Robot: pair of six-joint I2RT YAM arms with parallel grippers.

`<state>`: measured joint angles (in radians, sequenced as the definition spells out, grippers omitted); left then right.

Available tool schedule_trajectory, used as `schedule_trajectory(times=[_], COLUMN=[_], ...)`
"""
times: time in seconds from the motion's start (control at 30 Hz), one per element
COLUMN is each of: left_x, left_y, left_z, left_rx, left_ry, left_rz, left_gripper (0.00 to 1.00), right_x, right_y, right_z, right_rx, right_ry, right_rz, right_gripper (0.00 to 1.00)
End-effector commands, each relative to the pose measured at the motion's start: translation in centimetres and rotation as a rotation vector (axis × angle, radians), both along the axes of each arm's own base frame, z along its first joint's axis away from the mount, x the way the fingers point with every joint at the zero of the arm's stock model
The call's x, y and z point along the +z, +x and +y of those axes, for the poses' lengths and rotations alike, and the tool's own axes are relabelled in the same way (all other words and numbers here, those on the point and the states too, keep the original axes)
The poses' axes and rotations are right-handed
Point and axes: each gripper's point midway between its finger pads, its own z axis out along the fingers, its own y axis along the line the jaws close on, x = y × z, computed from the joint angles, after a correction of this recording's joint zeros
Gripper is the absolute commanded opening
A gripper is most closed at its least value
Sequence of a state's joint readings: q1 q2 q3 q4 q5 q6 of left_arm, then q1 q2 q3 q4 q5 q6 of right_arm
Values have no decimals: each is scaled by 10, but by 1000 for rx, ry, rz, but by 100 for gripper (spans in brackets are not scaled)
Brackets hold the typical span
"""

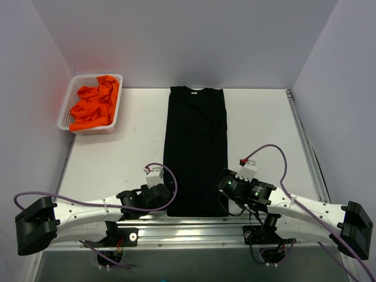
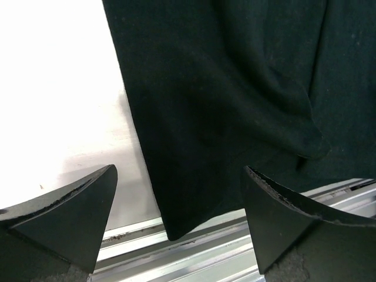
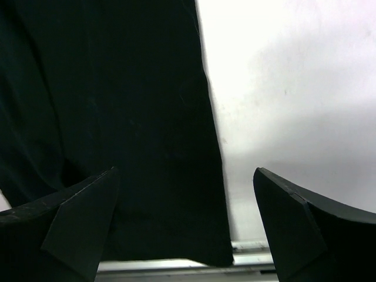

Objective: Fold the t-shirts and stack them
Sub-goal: Fold the tshirt

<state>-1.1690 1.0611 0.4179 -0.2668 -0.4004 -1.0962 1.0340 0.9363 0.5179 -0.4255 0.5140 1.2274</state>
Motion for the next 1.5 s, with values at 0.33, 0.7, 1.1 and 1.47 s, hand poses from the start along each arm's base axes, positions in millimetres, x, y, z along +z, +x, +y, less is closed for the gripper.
schedule_trajectory(times=[0.33,0.7,1.1,1.47], left_x=[12,14,10,17], left_y=[38,55,13,-17], left_z=[9,-2,-11,-3], left_rx=[22,-17,-185,-249], left_ry=[-10,-59,-70,-62], left_rz=[-43,-23,82,121], left_gripper=[94,98,92,75], right_x=[-41,-48,-52,-50], right_y=[-57,-69,-75,-74], right_z=[-15,-2,1,-4], right_rx=[43,61,89,82], right_ry=[-57,-54,-81,-101], right_rz=[195,257,298,288], right_gripper=[74,57,35,2])
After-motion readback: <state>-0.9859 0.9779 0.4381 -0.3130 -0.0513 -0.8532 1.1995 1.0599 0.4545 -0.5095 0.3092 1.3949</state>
